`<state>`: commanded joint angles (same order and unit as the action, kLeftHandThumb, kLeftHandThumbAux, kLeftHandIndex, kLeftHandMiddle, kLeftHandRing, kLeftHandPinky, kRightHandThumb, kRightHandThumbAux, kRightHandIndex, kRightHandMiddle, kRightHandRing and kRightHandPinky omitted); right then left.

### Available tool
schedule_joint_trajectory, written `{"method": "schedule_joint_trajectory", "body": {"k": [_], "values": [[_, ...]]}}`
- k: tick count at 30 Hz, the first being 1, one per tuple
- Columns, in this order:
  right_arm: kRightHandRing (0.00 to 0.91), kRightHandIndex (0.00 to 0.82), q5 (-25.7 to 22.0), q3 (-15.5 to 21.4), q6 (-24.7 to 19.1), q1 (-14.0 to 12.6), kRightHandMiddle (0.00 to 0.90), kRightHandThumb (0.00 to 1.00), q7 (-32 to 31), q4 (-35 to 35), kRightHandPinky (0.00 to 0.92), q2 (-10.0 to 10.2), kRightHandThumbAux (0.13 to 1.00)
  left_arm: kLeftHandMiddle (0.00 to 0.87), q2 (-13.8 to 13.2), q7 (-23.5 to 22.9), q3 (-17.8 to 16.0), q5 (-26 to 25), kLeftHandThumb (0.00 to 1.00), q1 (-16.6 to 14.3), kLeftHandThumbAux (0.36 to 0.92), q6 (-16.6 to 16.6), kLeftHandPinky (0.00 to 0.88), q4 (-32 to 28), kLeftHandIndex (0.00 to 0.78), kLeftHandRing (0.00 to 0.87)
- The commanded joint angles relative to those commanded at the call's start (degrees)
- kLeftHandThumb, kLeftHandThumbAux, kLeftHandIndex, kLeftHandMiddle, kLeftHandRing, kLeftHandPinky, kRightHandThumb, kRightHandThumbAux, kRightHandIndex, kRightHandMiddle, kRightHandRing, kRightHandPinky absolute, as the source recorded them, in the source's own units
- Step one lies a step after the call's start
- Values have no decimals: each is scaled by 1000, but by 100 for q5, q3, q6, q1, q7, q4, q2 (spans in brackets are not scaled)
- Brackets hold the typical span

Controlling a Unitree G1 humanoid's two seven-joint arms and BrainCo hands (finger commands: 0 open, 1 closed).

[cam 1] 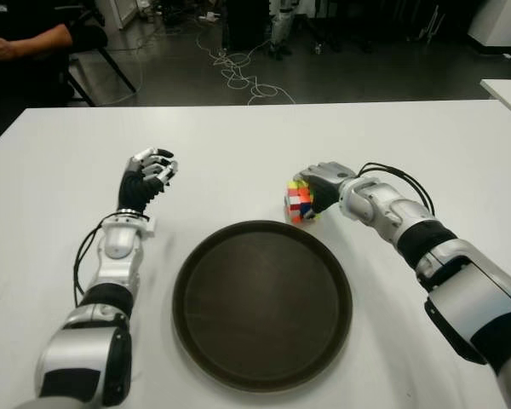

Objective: Pick up the Rubik's Cube and put it in the plate

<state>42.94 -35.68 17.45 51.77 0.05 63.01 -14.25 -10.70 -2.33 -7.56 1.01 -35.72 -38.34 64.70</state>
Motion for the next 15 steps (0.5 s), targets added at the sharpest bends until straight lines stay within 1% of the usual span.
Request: {"method": "schedule_joint_trajectory", "body": {"k": [6, 15], "values": [[566, 415, -8, 44, 28, -6, 553, 689, 41, 12, 542, 2, 740, 558, 4, -64, -10, -23, 839, 8, 671, -82, 709, -2, 403, 672], [563, 414, 51, 17, 41, 7, 532, 691, 216, 92, 561, 11, 740, 557, 14, -209, -65, -111, 838, 10, 672, -40, 712, -23, 400, 674]]}}
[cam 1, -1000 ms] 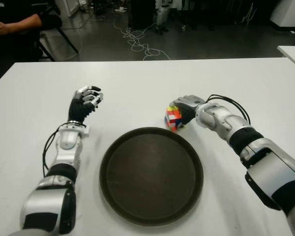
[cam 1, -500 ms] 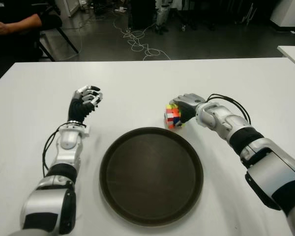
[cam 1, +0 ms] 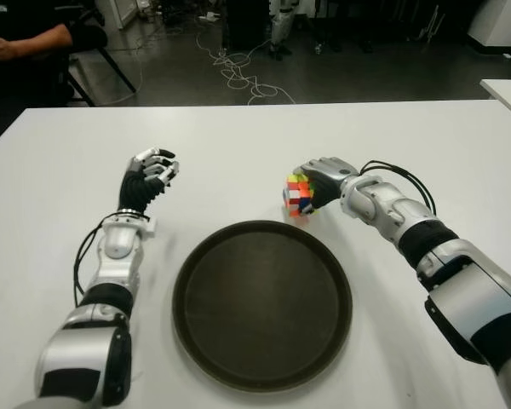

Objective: Pick up the Rubik's Cube and put it in the plate

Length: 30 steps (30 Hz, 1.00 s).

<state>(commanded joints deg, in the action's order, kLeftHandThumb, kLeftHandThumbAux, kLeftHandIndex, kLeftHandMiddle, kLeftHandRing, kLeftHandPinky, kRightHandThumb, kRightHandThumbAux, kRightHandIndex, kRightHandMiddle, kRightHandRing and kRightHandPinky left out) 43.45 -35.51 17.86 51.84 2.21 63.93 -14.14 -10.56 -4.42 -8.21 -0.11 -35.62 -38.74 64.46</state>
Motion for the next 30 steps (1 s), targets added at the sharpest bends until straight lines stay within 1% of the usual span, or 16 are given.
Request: {"method": "schedule_joint_trajectory", "body": {"k": [6, 12, 15, 19, 22, 25, 28, 30], "values": [[550, 413, -4, 3, -24, 7, 526, 691, 69, 40, 545, 13, 741, 561, 8, -11, -11, -26, 839, 0, 671, 37, 712, -12, 401, 672], [542, 412, 2, -1, -13, 22, 515, 692, 139, 79, 559, 13, 740, 560, 7, -22, -11, -32, 840, 1, 671, 27, 721, -14, 402, 677], [550, 412, -9, 19, 17, 59, 514, 693, 171, 70, 562, -24, 740, 561, 6, -34, -15, -38, 840, -1, 670, 6, 721, -6, 403, 679], [541, 412, -28, 69, 40, 75, 509, 693, 228, -76, 556, -117, 740, 563, 8, -67, -32, -57, 840, -1, 670, -6, 721, 5, 404, 680], [533, 412, -64, 168, 35, 37, 504, 693, 316, -355, 549, -254, 740, 565, 3, -50, -34, -43, 841, -8, 669, -5, 721, 19, 406, 683], [532, 412, -102, 349, 43, -107, 506, 692, 647, -745, 554, -424, 740, 566, -1, -41, -41, -39, 841, -12, 669, 10, 718, 29, 407, 684], [543, 413, -105, 465, 24, -216, 512, 692, 802, -1000, 566, -509, 740, 564, 1, -33, -49, -41, 841, -16, 669, 29, 714, 31, 406, 680], [549, 413, -111, 588, -14, -351, 515, 692, 952, -1357, 568, -618, 739, 561, 2, -10, -51, -38, 840, -20, 670, 46, 710, 32, 404, 676]]}}
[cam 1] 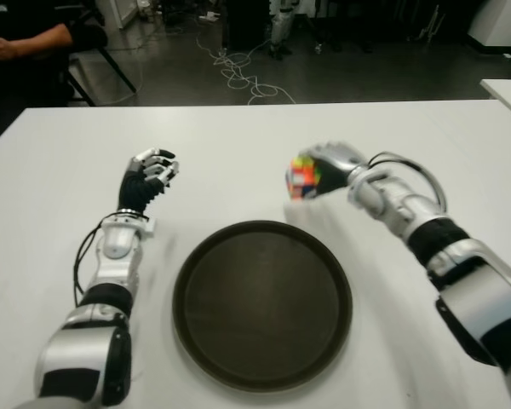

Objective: Pick up the Rubik's Cube and put it in the plate

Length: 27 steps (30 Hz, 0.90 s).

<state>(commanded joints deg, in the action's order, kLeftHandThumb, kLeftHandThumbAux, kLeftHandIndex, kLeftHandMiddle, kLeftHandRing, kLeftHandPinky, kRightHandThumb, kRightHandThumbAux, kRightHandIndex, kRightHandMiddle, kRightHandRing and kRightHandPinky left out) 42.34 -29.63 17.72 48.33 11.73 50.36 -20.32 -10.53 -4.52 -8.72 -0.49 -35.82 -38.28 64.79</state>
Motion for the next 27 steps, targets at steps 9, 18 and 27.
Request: {"method": "schedule_joint_trajectory", "body": {"k": [9, 18, 27], "values": [[533, 413, -5, 484, -412, -620, 508, 693, 279, -1594, 551, -99, 738, 555, 1, 101, 19, 43, 839, -7, 671, 14, 700, 2, 400, 665], [533, 415, 92, 651, -505, -1019, 513, 692, 290, -2471, 535, -194, 737, 551, -19, 233, 79, 139, 838, 3, 672, 3, 692, 2, 399, 657], [510, 415, 98, 696, -463, -1344, 503, 693, 188, -3166, 506, -210, 736, 551, -24, 163, 87, 132, 839, 7, 671, -115, 702, 23, 402, 665]]}}
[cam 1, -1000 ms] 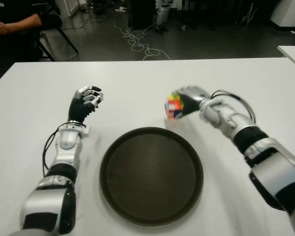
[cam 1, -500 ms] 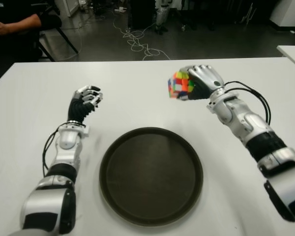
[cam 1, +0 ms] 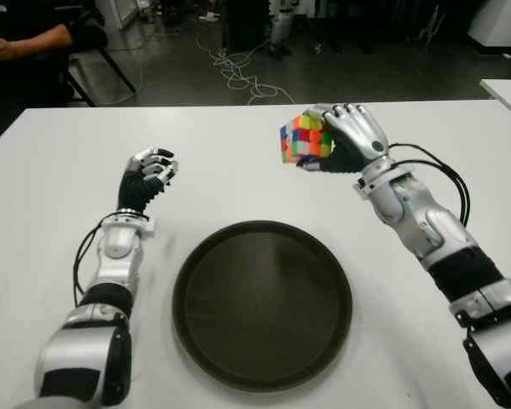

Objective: Pick up the Rubik's Cube and put it in the plate

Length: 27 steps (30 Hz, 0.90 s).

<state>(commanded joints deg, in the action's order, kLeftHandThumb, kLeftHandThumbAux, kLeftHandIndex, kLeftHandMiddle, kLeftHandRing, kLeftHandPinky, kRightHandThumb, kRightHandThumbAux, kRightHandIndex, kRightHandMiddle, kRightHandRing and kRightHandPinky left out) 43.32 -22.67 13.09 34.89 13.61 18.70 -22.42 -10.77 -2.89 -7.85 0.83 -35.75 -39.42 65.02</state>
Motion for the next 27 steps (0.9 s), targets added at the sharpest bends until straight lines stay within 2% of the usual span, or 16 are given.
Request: {"method": "schedule_joint_trajectory", "body": {"k": [6, 12, 19, 23, 27], "values": [[489, 415, 42, -162, 61, -315, 490, 694, -308, -450, 493, 59, 735, 558, 4, -48, -12, -27, 840, -3, 670, -2, 709, 7, 405, 672], [484, 415, 39, -367, 216, -451, 478, 695, -702, -635, 489, 93, 733, 561, -7, -54, -8, -15, 840, -6, 669, 21, 706, -3, 405, 674], [485, 414, -157, -606, 558, -484, 483, 695, -1361, -668, 487, 212, 733, 553, 4, -31, -10, -20, 838, 6, 671, 107, 694, -47, 399, 659], [492, 414, -328, -660, 702, -426, 490, 693, -1875, -604, 494, 181, 735, 549, 21, -77, -20, -55, 837, 1, 672, 149, 691, -72, 397, 656], [498, 414, -375, -633, 787, -441, 496, 692, -2113, -603, 504, 187, 735, 551, 33, -76, -25, -69, 838, 8, 672, 172, 691, -103, 399, 656]]}}
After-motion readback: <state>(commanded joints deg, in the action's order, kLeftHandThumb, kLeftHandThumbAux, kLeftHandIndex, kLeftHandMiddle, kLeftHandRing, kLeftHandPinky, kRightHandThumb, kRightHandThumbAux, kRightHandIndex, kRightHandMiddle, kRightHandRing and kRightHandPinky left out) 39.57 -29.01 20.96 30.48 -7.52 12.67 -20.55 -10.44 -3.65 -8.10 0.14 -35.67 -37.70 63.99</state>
